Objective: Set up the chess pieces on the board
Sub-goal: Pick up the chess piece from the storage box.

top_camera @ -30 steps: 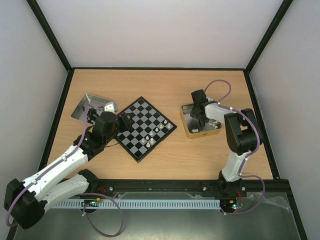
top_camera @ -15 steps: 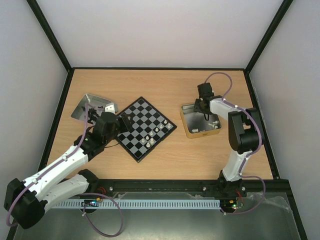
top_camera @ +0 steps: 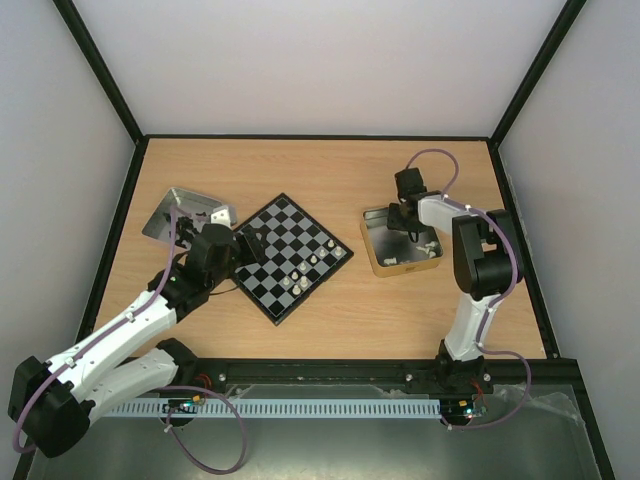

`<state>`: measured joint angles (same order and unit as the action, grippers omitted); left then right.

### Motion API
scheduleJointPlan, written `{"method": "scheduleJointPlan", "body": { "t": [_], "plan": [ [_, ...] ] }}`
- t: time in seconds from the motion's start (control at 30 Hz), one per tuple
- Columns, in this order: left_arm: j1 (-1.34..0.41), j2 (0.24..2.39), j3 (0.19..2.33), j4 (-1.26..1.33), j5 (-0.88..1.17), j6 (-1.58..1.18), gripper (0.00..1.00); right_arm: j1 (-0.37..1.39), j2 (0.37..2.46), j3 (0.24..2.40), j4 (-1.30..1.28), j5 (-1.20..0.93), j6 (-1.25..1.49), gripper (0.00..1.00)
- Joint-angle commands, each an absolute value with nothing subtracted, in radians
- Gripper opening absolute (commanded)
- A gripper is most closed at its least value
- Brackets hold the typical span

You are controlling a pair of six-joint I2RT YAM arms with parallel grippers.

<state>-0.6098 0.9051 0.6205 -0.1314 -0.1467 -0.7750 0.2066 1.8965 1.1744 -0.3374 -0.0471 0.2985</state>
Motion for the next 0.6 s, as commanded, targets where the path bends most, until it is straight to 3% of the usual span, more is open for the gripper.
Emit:
{"method": "scheduleJointPlan", "body": {
  "t": [0.0, 0.3, 0.57],
  "plan": [
    [-0.604, 0.907, 0.603, -0.109, -0.141, -0.784, 0.54, 0.204, 1.876, 1.149, -0.386, -0.055, 0.330, 0.43],
    [-0.603, 0.911, 0.602, -0.099, -0.137, -0.784, 0.54, 0.204, 1.859, 1.121, -0.379, -0.002, 0.435, 0.35],
    [-0.603, 0.917, 0.604, -0.095, -0.126, -0.785, 0.54, 0.204, 1.832, 1.156, -0.427, -0.003, 0.469, 0.44]
  ]
}}
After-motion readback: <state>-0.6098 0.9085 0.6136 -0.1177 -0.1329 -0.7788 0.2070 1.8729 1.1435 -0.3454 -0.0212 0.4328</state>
